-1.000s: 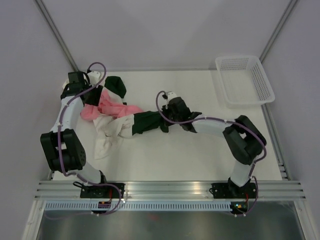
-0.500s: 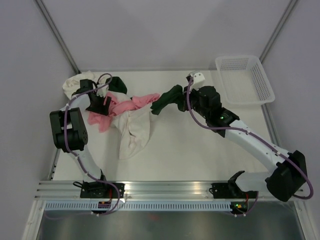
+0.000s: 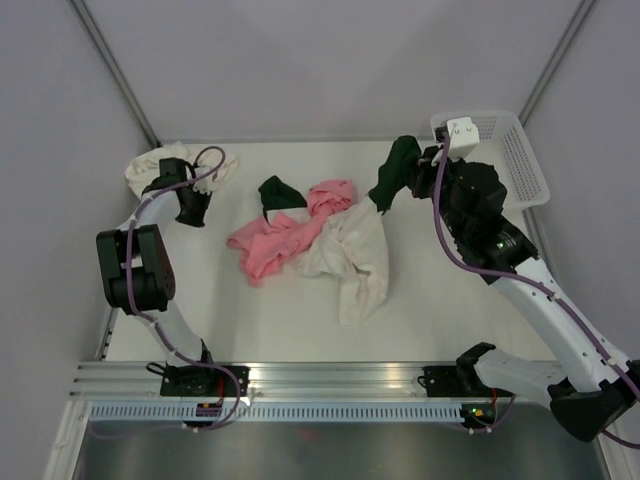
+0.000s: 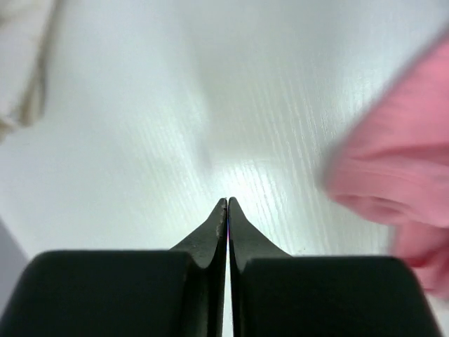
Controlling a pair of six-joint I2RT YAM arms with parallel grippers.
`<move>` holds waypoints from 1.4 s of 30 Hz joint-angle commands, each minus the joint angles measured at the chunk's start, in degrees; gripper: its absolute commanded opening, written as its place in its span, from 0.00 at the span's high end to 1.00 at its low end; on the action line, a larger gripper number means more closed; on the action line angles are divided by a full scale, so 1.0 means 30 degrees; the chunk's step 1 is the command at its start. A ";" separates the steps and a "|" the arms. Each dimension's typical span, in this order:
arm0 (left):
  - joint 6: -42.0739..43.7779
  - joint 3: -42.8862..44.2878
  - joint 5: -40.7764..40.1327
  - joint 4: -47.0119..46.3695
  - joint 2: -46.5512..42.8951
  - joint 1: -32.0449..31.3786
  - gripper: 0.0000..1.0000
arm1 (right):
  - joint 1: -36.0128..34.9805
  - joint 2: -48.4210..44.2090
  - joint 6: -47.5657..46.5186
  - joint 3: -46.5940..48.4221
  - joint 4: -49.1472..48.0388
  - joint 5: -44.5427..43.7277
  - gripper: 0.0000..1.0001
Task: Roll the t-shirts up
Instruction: Move the tshirt to the center of the board
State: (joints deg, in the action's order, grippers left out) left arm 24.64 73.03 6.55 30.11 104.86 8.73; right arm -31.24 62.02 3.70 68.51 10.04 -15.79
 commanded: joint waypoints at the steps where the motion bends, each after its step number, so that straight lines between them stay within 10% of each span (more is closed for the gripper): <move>1: 0.0222 0.1141 -0.0104 -0.0193 -0.2371 0.0078 0.98 | 0.0190 -0.0693 -0.0416 0.1070 -0.0301 -0.1156 1.00; 4: 0.0280 0.2046 0.2603 0.1792 -0.2725 -0.0038 0.96 | 0.0190 -0.0373 0.0139 0.0895 -0.0388 0.0188 1.00; 9: 0.2242 -0.0344 0.3768 0.3616 -0.4247 -0.4832 0.24 | 0.0220 0.0595 0.0786 0.0455 -0.0448 0.1484 1.00; 12: 0.2653 -0.2193 0.3882 0.3616 -0.4864 -0.9112 0.00 | 0.0190 0.0773 0.0933 0.0250 -0.0418 0.1223 1.00; 17: 0.2509 -0.3075 0.1953 0.2276 -0.4252 -1.3482 0.00 | 0.0219 0.0304 0.0933 -0.0336 -0.0564 0.1163 1.00; 26: 0.1074 -0.2725 0.0513 -0.0133 -0.0360 -1.5303 0.00 | 0.0191 0.0069 0.0845 -0.0483 -0.0535 0.0782 1.00; 29: 0.0605 -0.2432 0.0368 -0.0192 0.0756 -1.5303 0.20 | 0.0220 0.0040 0.0816 -0.0513 -0.0535 0.0665 1.00; 33: 0.0399 -0.2255 0.0192 -0.0075 0.0177 -1.5245 0.97 | 0.0219 -0.0018 0.0670 -0.0571 -0.0477 0.0461 1.00; 42: -0.0009 0.2736 -0.2906 0.0130 -0.6181 -1.2502 0.98 | 0.0191 -0.0136 0.0494 -0.0893 -0.0418 -0.0098 1.00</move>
State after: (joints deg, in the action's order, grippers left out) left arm 26.85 69.41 4.16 33.32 94.59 -34.44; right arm -30.74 62.94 5.72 66.15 10.79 -14.90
